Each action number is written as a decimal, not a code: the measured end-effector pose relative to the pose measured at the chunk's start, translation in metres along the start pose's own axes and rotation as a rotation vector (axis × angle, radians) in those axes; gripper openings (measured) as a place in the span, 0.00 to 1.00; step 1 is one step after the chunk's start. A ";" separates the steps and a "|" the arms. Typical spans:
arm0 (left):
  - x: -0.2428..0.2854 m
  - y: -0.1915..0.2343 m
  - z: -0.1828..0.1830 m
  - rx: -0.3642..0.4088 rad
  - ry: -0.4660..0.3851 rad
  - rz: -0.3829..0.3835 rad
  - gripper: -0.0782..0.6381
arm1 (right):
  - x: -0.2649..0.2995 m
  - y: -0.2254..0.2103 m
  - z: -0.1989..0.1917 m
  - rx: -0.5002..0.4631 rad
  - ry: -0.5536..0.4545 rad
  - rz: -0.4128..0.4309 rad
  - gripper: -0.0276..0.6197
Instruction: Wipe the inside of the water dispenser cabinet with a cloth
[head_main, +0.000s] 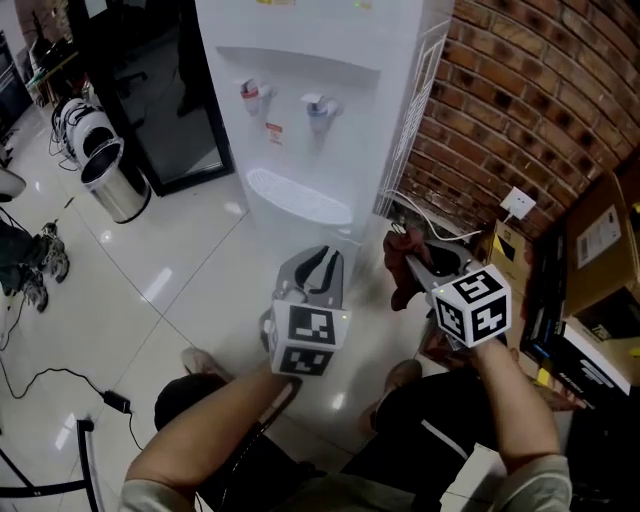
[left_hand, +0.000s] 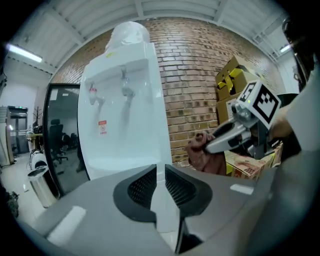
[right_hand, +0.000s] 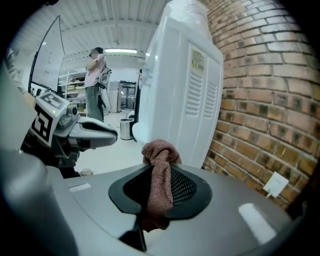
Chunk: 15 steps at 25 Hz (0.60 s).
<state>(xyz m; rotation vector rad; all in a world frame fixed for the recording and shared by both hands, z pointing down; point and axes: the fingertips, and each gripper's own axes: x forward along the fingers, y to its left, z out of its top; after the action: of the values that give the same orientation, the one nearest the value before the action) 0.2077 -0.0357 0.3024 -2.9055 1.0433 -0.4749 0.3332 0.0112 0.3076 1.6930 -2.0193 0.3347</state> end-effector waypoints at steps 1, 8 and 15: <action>-0.001 0.000 0.001 -0.008 -0.005 -0.007 0.19 | -0.006 -0.001 0.016 0.002 -0.011 -0.020 0.18; 0.021 -0.016 -0.021 -0.115 0.047 -0.054 0.36 | -0.020 -0.002 0.061 0.109 -0.104 -0.123 0.18; 0.069 -0.025 -0.066 -0.172 0.165 0.036 0.55 | -0.014 -0.016 0.040 0.158 -0.121 -0.140 0.19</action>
<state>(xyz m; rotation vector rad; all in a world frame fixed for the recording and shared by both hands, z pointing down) 0.2542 -0.0535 0.3875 -3.0322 1.2124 -0.6648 0.3425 0.0004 0.2646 1.9838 -1.9900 0.3600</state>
